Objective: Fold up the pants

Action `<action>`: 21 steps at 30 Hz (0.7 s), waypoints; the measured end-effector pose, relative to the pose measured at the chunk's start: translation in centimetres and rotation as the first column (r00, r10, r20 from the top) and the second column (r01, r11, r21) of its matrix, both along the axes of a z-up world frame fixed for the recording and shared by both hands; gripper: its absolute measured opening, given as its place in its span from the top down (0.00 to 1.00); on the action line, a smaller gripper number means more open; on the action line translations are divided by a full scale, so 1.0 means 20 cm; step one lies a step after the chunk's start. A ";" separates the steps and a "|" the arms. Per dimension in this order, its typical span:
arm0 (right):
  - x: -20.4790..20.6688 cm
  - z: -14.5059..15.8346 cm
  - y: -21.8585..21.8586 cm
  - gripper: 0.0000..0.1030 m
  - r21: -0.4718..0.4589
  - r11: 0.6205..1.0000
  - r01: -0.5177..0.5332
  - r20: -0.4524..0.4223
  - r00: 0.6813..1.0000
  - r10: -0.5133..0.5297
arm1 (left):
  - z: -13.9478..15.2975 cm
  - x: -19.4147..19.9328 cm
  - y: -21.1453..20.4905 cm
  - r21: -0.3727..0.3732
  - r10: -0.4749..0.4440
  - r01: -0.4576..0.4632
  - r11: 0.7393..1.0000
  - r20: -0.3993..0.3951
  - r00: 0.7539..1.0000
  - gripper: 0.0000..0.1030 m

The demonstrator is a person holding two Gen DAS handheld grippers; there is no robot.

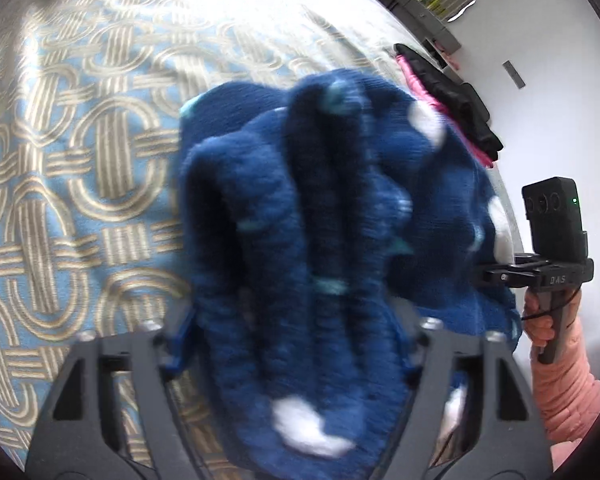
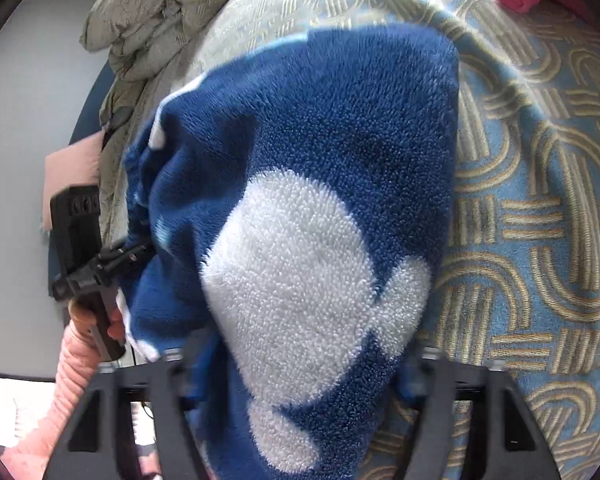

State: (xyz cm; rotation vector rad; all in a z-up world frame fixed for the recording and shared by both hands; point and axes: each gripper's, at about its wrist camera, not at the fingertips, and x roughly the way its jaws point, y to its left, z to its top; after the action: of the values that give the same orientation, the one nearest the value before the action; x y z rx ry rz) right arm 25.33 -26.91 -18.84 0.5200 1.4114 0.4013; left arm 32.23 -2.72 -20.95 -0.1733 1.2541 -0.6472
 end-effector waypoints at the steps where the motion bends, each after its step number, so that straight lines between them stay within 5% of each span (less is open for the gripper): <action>1: -0.01 0.02 0.00 0.57 -0.009 1.000 0.014 0.016 1.000 -0.014 | 0.02 -0.01 -0.03 0.023 -0.011 0.011 1.000 0.025 1.000 0.36; 5: -0.04 0.10 0.04 0.62 -0.044 0.999 0.028 0.050 0.998 -0.026 | 0.10 -0.05 -0.10 0.088 -0.027 0.020 0.996 0.089 0.996 0.47; 21: -0.31 0.51 -0.16 0.63 -0.039 0.992 0.116 0.254 0.962 -0.103 | 0.53 -0.16 -0.40 0.091 -0.085 0.065 0.994 0.238 0.968 0.48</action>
State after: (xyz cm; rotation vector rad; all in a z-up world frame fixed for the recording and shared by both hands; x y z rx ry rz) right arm 19.20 -30.20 -8.69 0.4831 1.1397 0.3272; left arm 29.01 -10.73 -10.34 0.0216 1.0537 -0.6592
